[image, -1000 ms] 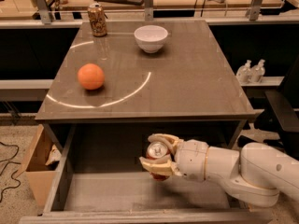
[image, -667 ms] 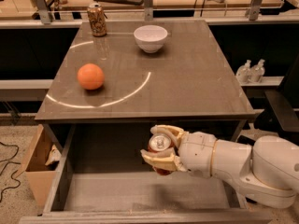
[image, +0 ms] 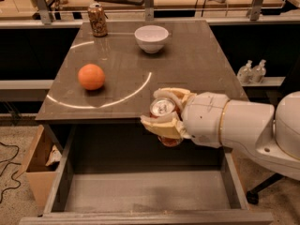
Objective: Pick coke can from top drawer and place on counter
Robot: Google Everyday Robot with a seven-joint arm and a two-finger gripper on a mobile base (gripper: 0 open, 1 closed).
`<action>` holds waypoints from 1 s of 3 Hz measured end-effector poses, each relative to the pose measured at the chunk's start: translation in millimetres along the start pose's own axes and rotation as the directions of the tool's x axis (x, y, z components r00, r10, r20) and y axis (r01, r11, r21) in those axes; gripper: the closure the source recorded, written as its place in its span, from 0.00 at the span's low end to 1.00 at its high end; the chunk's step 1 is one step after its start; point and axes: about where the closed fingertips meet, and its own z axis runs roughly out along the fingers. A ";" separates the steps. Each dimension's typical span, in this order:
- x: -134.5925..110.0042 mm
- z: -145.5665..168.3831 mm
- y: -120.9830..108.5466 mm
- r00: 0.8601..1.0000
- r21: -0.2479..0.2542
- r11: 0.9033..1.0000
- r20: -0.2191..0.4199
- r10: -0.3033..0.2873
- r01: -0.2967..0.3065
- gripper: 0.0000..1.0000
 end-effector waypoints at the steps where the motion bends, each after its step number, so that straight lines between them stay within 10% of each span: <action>1: -48.1 -7.3 -27.9 0.999 0.052 0.998 -0.024 -0.038 0.040 1.00; 3: -94.4 -12.1 -94.8 0.999 0.118 0.993 0.023 -0.028 0.025 1.00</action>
Offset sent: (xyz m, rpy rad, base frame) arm 0.0770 -0.0194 0.1388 -0.0032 -0.0808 -0.1309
